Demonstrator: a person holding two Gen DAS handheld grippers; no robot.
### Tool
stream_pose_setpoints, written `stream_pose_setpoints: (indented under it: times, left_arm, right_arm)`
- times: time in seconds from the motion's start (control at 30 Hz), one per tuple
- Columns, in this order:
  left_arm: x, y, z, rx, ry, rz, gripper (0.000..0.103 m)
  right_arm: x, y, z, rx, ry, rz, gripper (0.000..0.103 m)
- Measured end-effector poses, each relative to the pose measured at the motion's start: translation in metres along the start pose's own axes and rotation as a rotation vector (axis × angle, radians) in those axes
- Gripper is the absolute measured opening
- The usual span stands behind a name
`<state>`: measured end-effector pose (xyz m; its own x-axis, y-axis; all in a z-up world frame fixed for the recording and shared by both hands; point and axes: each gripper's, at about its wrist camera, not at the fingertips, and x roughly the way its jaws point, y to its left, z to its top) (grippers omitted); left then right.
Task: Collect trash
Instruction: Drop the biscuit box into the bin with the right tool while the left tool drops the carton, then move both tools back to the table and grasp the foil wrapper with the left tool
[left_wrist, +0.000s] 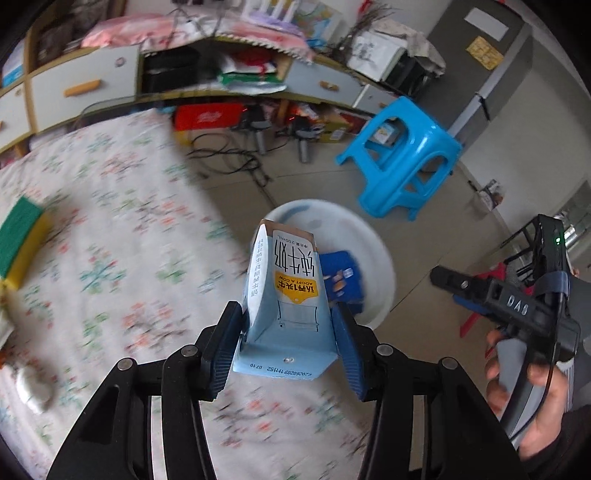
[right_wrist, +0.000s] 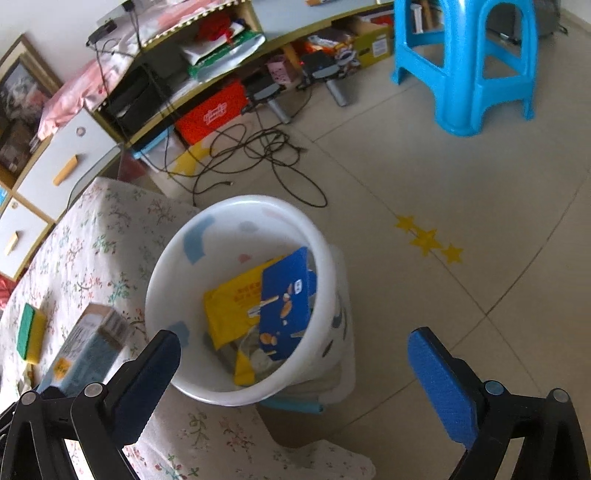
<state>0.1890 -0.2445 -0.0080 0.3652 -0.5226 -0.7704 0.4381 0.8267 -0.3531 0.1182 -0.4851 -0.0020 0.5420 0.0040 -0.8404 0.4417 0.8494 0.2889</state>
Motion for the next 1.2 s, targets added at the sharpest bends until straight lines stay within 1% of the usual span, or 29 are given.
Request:
stream_pose_setpoints:
  times: [0.1,0.13,0.17,0.2,0.23,0.4,0.43,0.5,0.6,0.7,0.83,0.93,0.97,1.07,1.2]
  left_arm:
    - [0.01,-0.015,0.007,0.037,-0.041,-0.009,0.055]
    - [0.013,-0.018,0.01,0.05,-0.044,0.006,0.058]
    - [0.019,-0.02,0.013,0.066,-0.036,0.072,0.073]
    - [0.02,-0.02,0.013,0.068,-0.045,0.106,0.086]
    - [0.019,-0.018,0.014,0.067,-0.057,0.137,0.088]
    - [0.005,0.003,0.009,0.043,-0.036,0.196,0.089]
    - [0.001,0.008,0.007,0.04,-0.035,0.205,0.09]
    - [-0.015,0.022,0.001,0.029,-0.044,0.236,0.097]
    - [-0.035,0.042,-0.01,0.012,-0.052,0.29,0.1]
    - [-0.058,0.071,-0.021,-0.006,-0.046,0.359,0.1]
    - [-0.085,0.106,-0.036,-0.038,-0.049,0.421,0.1]
    - [-0.104,0.139,-0.047,-0.081,-0.054,0.471,0.1]
    - [-0.109,0.146,-0.05,-0.101,-0.052,0.473,0.1]
    - [-0.122,0.171,-0.056,-0.181,-0.053,0.431,0.1]
    - [-0.133,0.194,-0.066,-0.22,-0.039,0.406,0.1]
  right_arm:
    - [-0.003,-0.005,0.002,0.011,-0.01,-0.004,0.101]
    - [-0.004,-0.007,0.002,0.013,-0.014,-0.008,0.101]
    - [-0.005,-0.006,0.001,0.013,-0.017,-0.012,0.101]
    - [-0.006,-0.006,0.002,0.013,-0.021,-0.017,0.101]
    - [-0.006,-0.007,0.002,0.011,-0.025,-0.025,0.101]
    - [-0.007,-0.007,0.002,0.005,-0.026,-0.035,0.101]
    - [-0.007,-0.007,0.003,0.001,-0.028,-0.034,0.101]
    - [-0.008,-0.003,0.003,-0.009,-0.032,-0.036,0.101]
    - [-0.007,0.007,0.003,-0.023,-0.031,-0.025,0.101]
    - [-0.007,0.025,0.001,-0.051,-0.031,-0.001,0.101]
    - [-0.003,0.058,-0.007,-0.119,-0.015,0.02,0.101]
    - [0.0,0.087,-0.017,-0.181,-0.002,0.027,0.101]
    - [0.002,0.096,-0.02,-0.2,0.001,0.028,0.101]
    - [0.007,0.124,-0.031,-0.253,0.014,0.038,0.101]
    - [0.019,0.156,-0.045,-0.301,0.053,0.06,0.101]
